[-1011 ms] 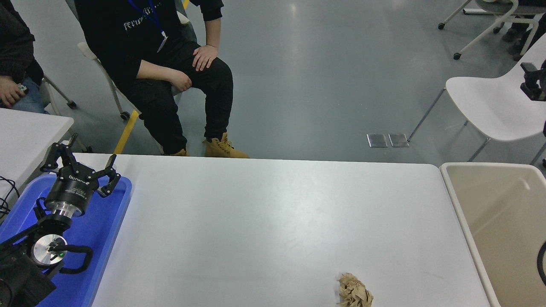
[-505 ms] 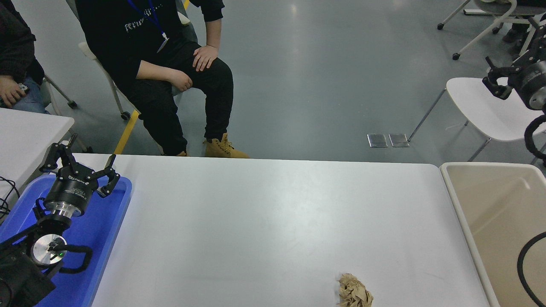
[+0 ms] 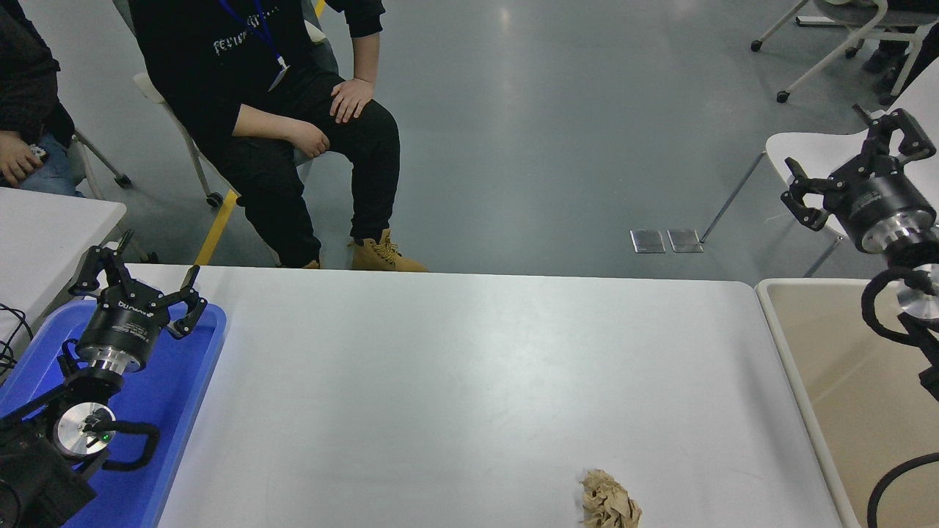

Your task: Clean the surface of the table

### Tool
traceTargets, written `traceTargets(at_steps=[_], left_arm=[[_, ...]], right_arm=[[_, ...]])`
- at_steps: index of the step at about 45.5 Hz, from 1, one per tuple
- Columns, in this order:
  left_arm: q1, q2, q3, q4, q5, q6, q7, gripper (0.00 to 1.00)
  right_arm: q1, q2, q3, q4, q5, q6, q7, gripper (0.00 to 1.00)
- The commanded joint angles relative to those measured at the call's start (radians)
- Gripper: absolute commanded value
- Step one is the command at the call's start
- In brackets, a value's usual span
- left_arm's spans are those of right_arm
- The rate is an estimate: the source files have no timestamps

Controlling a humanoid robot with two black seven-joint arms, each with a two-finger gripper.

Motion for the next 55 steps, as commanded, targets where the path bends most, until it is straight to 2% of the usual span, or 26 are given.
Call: traceTargets(at_steps=[1,20,32,44,52,55], left_arm=[[0.000,-0.001,-0.001,0.000,0.000,0.000,0.000,1.00],[0.000,-0.001,-0.001,0.000,0.000,0.000,0.000,1.00],[0.000,-0.001,-0.001,0.000,0.000,0.000,0.000,1.00],[0.000,-0.001,-0.001,0.000,0.000,0.000,0.000,1.00],[0.000,0.001,-0.001,0.000,0.000,0.000,0.000,1.00],[0.000,-0.001,-0.001,0.000,0.000,0.000,0.000,1.00]], right_arm=[[-0.092,0.046,0.006,0.006,-0.002,0.013,0.039,0.98],[-0.108,0.051,0.007,0.004,-0.002,0.024,0.045,0.98],[-0.032,-0.082,-0.060,-0.014,-0.013,0.022,0.045,0.98],[0.093,-0.280,-0.401,-0.011,-0.013,0.033,0.044,0.98],[0.204,-0.358,-0.631,-0.005,-0.021,0.103,0.044,0.98],[0.294,-0.383,-0.769,-0.003,-0.091,0.131,0.044,0.98]])
